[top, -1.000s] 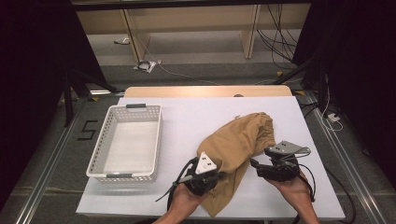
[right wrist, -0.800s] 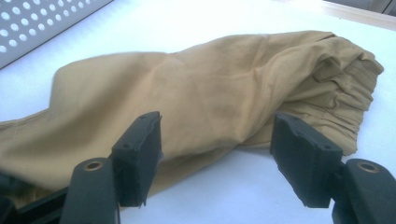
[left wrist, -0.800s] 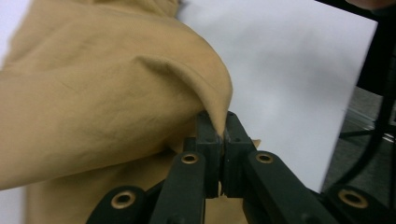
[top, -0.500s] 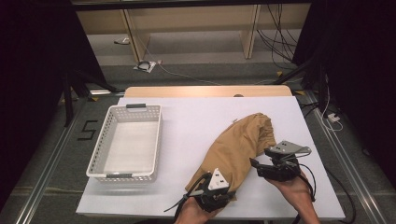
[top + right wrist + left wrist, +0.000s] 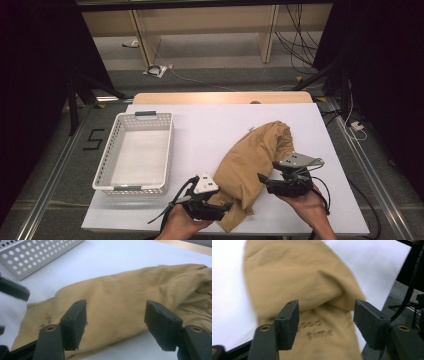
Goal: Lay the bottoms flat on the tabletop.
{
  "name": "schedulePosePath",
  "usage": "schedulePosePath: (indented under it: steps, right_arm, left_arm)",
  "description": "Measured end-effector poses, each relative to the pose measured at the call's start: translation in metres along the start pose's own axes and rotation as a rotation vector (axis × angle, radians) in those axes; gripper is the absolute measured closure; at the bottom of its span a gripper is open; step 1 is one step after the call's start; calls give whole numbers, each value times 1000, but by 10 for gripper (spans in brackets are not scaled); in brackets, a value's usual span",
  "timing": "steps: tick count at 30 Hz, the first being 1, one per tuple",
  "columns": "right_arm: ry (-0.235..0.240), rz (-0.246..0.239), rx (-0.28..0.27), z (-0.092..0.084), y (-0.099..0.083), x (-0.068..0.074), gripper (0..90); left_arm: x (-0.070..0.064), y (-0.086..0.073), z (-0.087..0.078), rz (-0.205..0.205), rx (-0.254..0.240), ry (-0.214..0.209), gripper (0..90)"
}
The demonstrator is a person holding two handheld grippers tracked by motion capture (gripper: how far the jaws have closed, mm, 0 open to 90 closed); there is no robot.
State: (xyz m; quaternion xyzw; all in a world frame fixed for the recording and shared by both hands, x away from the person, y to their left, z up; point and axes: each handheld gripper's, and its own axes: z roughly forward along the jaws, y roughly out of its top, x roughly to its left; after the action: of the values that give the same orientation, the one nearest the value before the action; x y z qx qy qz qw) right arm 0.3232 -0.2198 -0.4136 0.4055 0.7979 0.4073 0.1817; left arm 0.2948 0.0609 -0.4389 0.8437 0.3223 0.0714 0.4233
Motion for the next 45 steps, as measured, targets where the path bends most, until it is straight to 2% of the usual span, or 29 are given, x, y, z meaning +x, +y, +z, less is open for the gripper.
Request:
schedulePosePath:
  steps: [4,6,8,12,14,16,20,24,26,28,29,30,34,36,38,40,45]
  right_arm:
    - [36,-20,11,6,3,11,353]
    - [61,-26,24,9,4,17,353]
    - [100,-42,43,16,6,29,352]
    - [124,-59,61,22,8,37,361]
    - [126,-75,100,31,9,44,388]
    - [124,-79,109,33,9,46,400]
    - [141,-80,165,47,10,50,466]
    - [151,-90,219,57,8,51,581]
    - [162,-96,232,58,6,51,680]
    - [170,-120,238,58,5,50,841]
    - [170,-120,238,58,5,50,841]
    - [168,-122,238,56,5,50,886]
    - [162,-133,219,50,5,48,893]
    - [147,-123,198,43,5,46,894]
    - [109,-97,161,23,2,35,894]
    - [101,-88,154,18,0,32,894]
    - [41,-5,124,-7,-17,5,894]
  left_arm:
    - [15,-7,-4,-43,7,35,310]
    - [21,-9,-6,-63,9,40,289]
    - [27,-10,-7,-71,12,50,276]
    - [32,-10,-9,-89,7,60,273]
    - [33,-11,-8,-85,9,72,270]
    - [35,-11,-7,-87,21,76,270]
    - [39,-13,-5,-97,31,88,270]
    - [40,-14,-5,-102,38,94,269]
    - [41,-15,-4,-106,40,93,268]
    - [41,-16,-2,-108,44,91,265]
    - [41,-17,-2,-112,44,88,265]
    - [40,-17,-1,-113,48,87,263]
    - [39,-18,0,-110,55,84,260]
    - [40,-18,0,-113,56,85,259]
    - [42,-19,0,-117,55,86,258]
    - [43,-19,0,-123,56,89,258]
    - [44,-20,3,-123,70,92,257]
